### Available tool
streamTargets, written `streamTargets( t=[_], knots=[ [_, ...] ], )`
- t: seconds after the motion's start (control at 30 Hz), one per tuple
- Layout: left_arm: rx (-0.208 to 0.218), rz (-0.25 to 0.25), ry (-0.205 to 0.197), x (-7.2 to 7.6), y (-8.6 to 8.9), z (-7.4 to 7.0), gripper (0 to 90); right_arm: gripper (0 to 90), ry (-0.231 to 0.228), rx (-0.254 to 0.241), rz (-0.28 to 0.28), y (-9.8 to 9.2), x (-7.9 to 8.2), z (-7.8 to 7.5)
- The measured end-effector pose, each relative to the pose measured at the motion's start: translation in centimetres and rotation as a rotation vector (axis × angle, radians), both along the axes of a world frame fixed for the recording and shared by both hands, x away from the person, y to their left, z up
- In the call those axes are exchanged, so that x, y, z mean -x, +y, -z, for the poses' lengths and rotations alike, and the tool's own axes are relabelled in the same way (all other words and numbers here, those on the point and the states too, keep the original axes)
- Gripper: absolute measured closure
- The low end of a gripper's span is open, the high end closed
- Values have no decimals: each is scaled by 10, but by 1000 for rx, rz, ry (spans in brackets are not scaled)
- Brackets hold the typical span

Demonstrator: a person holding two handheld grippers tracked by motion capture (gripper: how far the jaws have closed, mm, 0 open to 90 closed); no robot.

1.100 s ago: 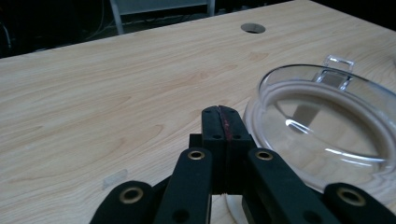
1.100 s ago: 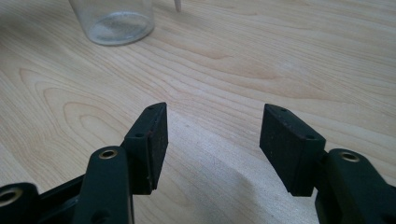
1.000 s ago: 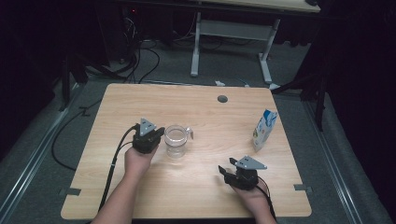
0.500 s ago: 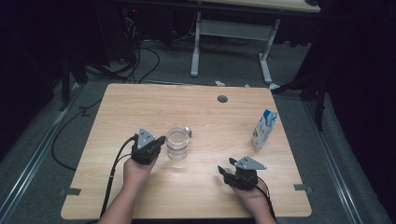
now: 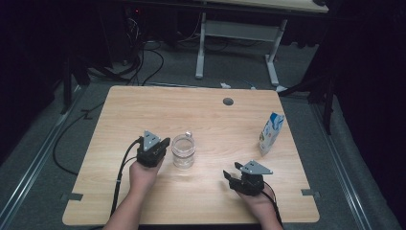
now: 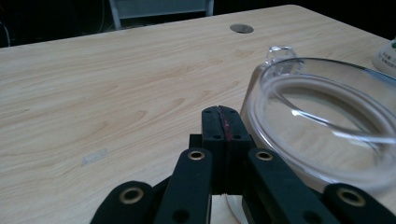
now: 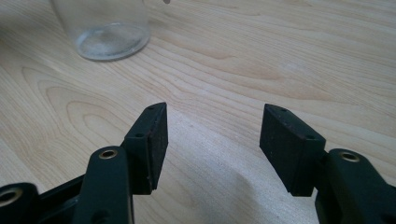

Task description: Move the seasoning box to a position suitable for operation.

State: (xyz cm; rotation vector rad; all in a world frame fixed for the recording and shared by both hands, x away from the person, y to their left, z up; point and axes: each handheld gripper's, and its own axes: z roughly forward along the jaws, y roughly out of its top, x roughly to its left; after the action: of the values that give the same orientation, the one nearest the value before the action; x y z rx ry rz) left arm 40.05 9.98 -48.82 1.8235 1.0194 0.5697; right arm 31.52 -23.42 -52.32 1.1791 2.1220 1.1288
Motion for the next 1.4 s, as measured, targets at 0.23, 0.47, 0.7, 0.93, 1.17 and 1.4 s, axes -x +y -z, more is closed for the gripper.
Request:
streamTargets(
  t=[0.23, 0.47, 0.7, 0.93, 1.17, 1.4],
  knots=[
    [11, 18, -8, 9, -2, 2, 900, 420, 8, -4, 2, -1, -1, 1],
    [11, 28, -24, 27, -2, 3, 900, 421, 2, -6, 3, -1, 0, 0],
    [30, 44, -26, 43, -7, 4, 900, 420, -1, 0, 0, 0, 0, 0],
    [37, 77, -27, 55, -15, 4, 900, 421, -2, -1, 1, -1, 0, 0],
    [40, 116, -34, 63, -27, 3, 900, 421, -2, -4, 5, -2, 1, -1],
    [43, 148, -35, 68, -37, 3, 900, 421, -1, -2, 6, -2, 1, -1]
  ],
)
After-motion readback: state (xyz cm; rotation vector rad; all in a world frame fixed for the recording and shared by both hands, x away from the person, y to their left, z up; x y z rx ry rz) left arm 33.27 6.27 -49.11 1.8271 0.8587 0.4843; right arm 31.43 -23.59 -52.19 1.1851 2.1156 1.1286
